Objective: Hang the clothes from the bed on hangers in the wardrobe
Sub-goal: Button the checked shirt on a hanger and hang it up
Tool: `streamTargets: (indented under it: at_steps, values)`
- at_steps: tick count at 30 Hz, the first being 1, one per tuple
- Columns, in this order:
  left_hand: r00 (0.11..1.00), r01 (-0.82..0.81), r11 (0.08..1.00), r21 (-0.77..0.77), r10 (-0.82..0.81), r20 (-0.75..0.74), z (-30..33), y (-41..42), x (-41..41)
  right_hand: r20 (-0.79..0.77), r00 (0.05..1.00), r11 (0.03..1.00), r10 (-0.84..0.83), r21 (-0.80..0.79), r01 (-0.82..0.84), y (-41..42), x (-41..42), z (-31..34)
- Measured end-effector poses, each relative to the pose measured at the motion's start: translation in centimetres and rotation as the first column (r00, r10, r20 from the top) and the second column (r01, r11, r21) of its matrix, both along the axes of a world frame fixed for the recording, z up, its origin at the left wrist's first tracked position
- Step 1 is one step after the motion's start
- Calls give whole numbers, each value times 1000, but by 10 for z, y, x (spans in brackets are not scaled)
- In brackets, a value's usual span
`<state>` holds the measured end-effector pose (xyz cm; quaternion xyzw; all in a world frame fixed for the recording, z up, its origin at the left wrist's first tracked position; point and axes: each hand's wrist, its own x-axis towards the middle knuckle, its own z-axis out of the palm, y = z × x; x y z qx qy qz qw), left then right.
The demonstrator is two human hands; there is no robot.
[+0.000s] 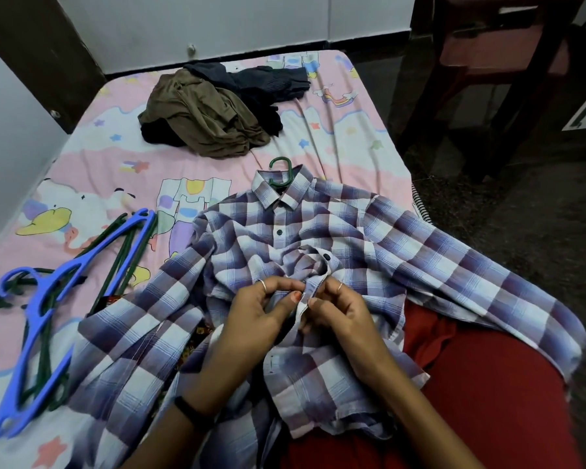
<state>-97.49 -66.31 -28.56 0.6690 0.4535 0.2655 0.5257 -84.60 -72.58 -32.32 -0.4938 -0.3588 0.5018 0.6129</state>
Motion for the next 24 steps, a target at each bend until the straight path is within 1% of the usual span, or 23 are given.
streamTargets:
  at_steps: [2,3,6,8,11,13,15,17,19,22,23,24]
  values:
    - [1000,-26,999,46,27,-15,-2,-2,2,-17,998,998,-61,-6,60,-2,-4,1]
    - [999,-36,997,65,37,-19,-3,-2,3,9,996,996,-93,-11,93,-3,-6,1]
    - [998,-48,995,85,50,-24,-3,-6,6,171,972,985,-159,-37,167,-5,-8,0]
    - [997,-51,989,138,58,-54,-4,-8,9,254,949,978,-185,-48,203,-7,-9,1]
    - [991,-51,967,250,80,-105,-5,-9,12,329,908,955,-258,-56,292,-7,-11,0]
    - [990,-54,962,267,86,-110,-5,-9,14,351,890,941,-290,-68,333,-7,-10,-2]
    - [988,-62,955,289,100,-119,-4,-10,15,320,899,935,-299,-91,343,-6,-8,-3]
    - [982,-62,922,382,125,-141,-4,-10,15,241,923,934,-300,-122,336,-6,-7,-2]
    - [972,-55,873,484,158,-174,-3,-12,14,186,940,939,-287,-138,314,-7,-6,0]
    - [951,15,741,672,198,-239,2,-15,14,82,966,953,-247,-159,257,-10,-5,7]
    - [948,51,713,700,185,-258,5,-17,13,19,971,957,-237,-165,237,-11,-5,10]
    - [951,78,710,700,157,-265,8,-18,13,-48,973,962,-227,-168,216,-12,-4,13]
